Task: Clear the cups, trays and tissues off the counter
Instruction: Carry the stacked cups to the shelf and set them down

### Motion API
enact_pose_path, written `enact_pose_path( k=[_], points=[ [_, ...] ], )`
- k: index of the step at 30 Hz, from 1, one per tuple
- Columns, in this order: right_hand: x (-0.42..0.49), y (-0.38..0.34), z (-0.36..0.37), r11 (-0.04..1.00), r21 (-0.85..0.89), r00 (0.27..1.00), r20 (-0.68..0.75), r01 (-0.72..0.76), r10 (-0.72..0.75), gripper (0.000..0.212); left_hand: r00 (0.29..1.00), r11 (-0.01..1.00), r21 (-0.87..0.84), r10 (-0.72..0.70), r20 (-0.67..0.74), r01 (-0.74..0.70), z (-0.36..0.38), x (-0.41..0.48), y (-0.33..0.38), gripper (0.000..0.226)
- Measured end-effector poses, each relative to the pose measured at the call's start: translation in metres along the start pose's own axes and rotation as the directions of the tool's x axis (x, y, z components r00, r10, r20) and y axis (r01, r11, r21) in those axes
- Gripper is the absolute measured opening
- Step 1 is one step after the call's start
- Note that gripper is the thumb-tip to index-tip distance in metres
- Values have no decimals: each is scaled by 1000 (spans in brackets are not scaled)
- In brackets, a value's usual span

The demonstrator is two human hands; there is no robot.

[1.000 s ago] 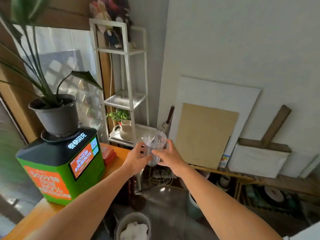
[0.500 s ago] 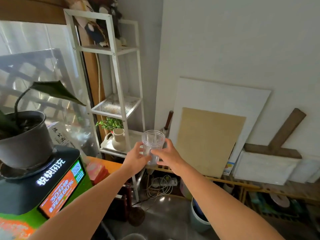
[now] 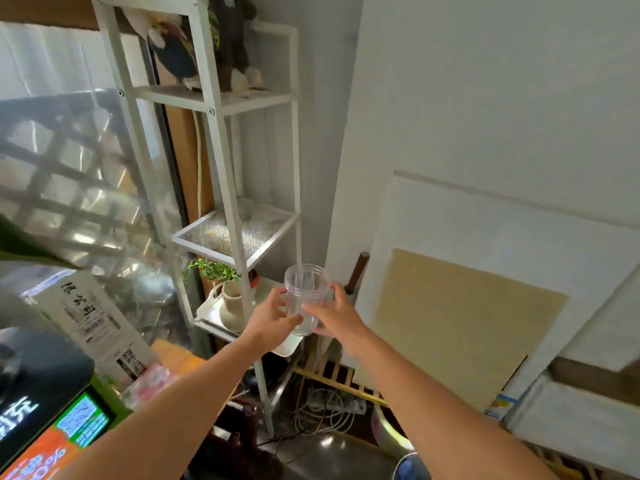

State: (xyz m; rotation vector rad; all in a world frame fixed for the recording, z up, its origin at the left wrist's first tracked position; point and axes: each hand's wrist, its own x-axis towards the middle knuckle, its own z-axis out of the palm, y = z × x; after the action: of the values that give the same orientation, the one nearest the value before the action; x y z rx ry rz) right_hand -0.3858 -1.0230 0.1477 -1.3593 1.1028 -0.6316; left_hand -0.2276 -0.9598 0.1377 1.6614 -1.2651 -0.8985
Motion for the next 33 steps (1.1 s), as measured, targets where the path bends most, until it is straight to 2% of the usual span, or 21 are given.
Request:
enact_pose_path(
  k=[4, 8, 13, 20, 26, 31, 33],
  points=[
    [54, -3, -23, 1000, -9, 997, 69, -18, 19, 71, 998, 999, 9, -35, -46, 36, 14, 46, 2, 55],
    [100, 1, -40, 999, -23, 994, 104, -34, 36, 86, 994, 998, 5, -64, -90, 65, 28, 85, -1, 53],
    [136, 9, -50, 997, -61, 988, 141, -55, 63, 78, 986, 993, -40, -117, -120, 113, 41, 116, -7, 59],
    [145, 24, -33, 992, -91, 979, 172, -92, 106, 76, 965, 983, -62, -182, -187, 173, 44, 110, -28, 70],
    [134, 34, -15, 986, -131, 969, 208, -105, 131, 83, 949, 974, -37, -225, -222, 223, 41, 91, -46, 69],
    [140, 38, -10, 977, -194, 971, 204, -84, 124, 95, 930, 961, -102, -276, -244, 258, 46, 94, -56, 69],
    [146, 41, -9, 971, -224, 969, 213, -78, 127, 90, 917, 951, -137, -303, -259, 276, 50, 98, -60, 70]
  ],
)
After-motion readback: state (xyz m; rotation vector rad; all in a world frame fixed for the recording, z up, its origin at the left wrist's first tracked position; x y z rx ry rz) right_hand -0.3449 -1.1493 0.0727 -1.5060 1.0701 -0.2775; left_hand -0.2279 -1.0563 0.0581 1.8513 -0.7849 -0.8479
